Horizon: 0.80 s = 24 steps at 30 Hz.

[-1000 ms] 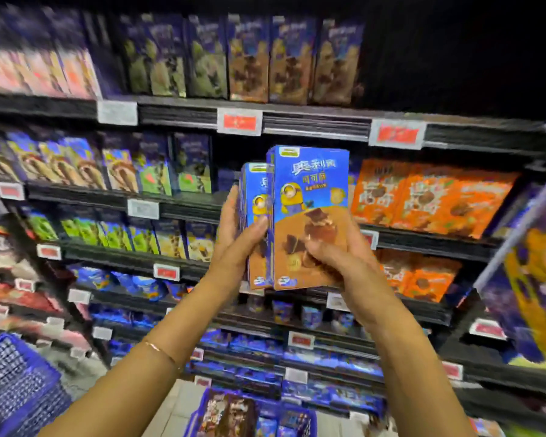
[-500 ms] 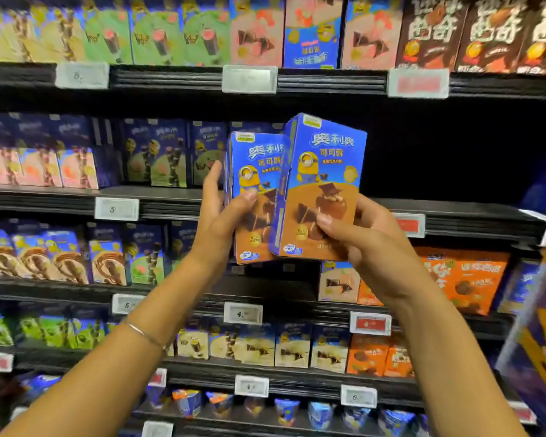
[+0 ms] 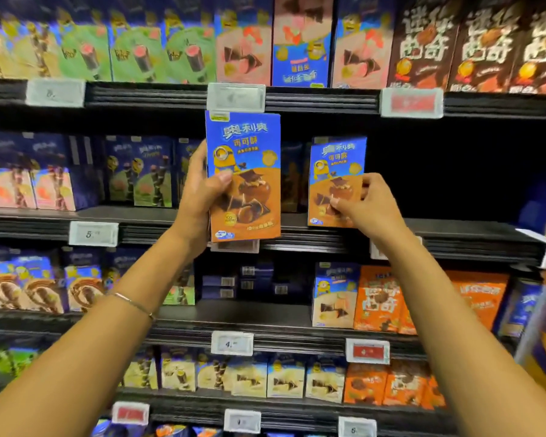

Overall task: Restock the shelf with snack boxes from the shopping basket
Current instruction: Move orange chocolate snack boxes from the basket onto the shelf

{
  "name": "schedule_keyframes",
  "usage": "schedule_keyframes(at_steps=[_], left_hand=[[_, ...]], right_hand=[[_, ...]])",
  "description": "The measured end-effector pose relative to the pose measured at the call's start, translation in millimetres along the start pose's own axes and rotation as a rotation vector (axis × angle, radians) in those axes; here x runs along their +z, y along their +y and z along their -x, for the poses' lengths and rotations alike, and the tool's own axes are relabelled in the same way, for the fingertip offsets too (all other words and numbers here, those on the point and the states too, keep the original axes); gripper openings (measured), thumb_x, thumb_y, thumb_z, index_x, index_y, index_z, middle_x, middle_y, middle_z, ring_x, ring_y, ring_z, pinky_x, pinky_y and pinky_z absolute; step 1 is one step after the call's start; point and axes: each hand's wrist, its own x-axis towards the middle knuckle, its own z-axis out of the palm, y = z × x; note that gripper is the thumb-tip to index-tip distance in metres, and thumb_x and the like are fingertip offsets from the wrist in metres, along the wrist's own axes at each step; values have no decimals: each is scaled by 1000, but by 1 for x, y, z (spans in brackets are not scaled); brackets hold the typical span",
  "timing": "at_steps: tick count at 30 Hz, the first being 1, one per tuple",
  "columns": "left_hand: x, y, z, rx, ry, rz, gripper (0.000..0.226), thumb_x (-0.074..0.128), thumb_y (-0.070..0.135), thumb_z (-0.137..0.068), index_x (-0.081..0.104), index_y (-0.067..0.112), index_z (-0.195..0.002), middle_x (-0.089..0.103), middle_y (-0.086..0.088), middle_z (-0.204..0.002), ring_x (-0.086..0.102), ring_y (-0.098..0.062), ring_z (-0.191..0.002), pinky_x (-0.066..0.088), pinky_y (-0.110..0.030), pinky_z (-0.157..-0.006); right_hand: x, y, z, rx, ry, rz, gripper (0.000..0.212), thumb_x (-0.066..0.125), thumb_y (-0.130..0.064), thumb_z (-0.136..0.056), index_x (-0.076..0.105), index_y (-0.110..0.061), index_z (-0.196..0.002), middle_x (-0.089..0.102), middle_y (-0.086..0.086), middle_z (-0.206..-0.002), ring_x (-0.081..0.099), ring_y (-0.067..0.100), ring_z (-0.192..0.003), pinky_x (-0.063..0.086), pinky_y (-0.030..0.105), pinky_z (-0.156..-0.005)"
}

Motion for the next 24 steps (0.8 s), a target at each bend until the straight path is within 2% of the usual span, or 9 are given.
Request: schedule_keyframes(at_steps=[3,7,9,12,14,19,24], left_hand=[[5,-7,-2,-10,15,-18,106,68,39,-68,28,-4,-157,55,-27,-139,57,-43,-120,49,-60,-102],[7,-10,-6,7,40,-22,107,69,39,-68,29,-3,-157,56,-26,-137,62,-38,-112,55,-50,-94],[6,-11,-7,13,51,-27,106,69,39,-68,29,-3,-156,57,-22,-136,63,-36,-111,56,-49,-93],[2,-14,-8,9,78,-49,106,70,40,-68,28,-1,-157,65,-12,-131,69,-27,-107,60,-44,-91],[-1,-16,-9,8,83,-61,104,70,40,-70,28,1,-157,70,-4,-124,73,-22,-104,62,-39,-85],[-6,-15,-11,17,90,-74,100,70,41,-74,29,3,-157,71,-4,-126,74,-23,-106,62,-41,-88],[-7,-17,-13,22,91,-68,100,70,40,-74,30,3,-157,69,-7,-128,73,-24,-107,62,-42,-88]], right_hand=[[11,12,-24,36,-1,181,56,80,-26,-83,45,-7,-122,65,11,-120,64,29,-108,46,32,-80],[23,20,-48,44,-29,323,59,77,-33,-86,42,-3,-123,60,22,-127,60,41,-115,45,36,-82],[28,21,-56,52,-63,393,52,74,-33,-88,47,-3,-121,60,22,-127,60,40,-114,48,39,-87],[34,20,-66,15,-101,502,28,69,-30,-92,55,-7,-100,65,21,-115,61,35,-96,45,34,-73],[39,18,-71,1,-120,575,19,65,-25,-93,57,-7,-94,66,20,-108,56,30,-84,42,32,-69],[46,16,-76,10,-139,637,14,60,-19,-93,54,-8,-88,57,13,-92,54,28,-78,43,33,-65],[46,14,-75,16,-155,645,13,59,-20,-93,53,-8,-91,58,14,-97,54,29,-81,44,33,-67]])
